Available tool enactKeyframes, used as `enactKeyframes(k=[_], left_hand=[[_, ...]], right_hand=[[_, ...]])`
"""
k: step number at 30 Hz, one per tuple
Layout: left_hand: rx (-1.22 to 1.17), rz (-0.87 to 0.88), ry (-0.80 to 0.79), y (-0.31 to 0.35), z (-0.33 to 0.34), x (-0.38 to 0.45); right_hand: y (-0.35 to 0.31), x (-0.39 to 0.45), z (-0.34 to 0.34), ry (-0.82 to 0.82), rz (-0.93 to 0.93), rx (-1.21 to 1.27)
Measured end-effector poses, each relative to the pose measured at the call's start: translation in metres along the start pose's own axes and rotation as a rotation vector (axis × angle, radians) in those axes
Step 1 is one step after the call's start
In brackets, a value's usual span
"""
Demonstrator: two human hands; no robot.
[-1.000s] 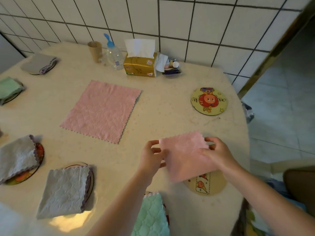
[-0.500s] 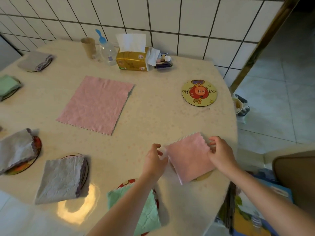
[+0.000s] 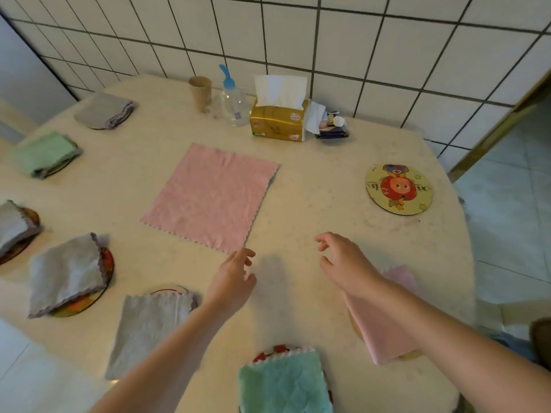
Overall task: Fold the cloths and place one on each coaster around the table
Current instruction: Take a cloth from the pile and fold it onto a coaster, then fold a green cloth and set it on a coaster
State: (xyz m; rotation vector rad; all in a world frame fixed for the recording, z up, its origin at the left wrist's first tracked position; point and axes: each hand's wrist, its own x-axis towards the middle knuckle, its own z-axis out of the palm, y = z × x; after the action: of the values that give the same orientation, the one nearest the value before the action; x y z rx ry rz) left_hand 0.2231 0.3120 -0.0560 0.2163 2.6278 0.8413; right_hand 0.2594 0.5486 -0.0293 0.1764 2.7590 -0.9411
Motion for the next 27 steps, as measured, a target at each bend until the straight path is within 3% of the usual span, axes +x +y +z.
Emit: enactKeyframes(k=[5, 9, 14, 16, 22, 27], left_hand=[[0.304, 0.147, 0.034, -0.071, -0.069, 0.042], [0.512, 0.365, 0.013, -0.119, -0.106, 0.074], [0.651, 0.483, -0.040, -0.169, -0.142, 0.104], [0.655, 0.498, -0.050, -0.185, -0.151, 0.112], [0.720, 0.563, -0.050, -0.185, -0.155, 0.131], [0.766, 0.543, -0.043, -0.176, -0.151, 0.141]], right_hand=[[-0.062, 0.052, 0.043, -0.065, -0.079, -0.072], [-0.108, 0.081, 0.081, -0.121, -0.102, -0.157], [-0.134, 0.093, 0.125, -0.111, -0.180, -0.631], [-0.141, 0.094, 0.136, -0.035, -0.182, -0.747], [-0.150, 0.104, 0.142, 0.026, -0.153, -0.810], [-0.160, 0.126, 0.132, 0.021, 0.032, -0.650]])
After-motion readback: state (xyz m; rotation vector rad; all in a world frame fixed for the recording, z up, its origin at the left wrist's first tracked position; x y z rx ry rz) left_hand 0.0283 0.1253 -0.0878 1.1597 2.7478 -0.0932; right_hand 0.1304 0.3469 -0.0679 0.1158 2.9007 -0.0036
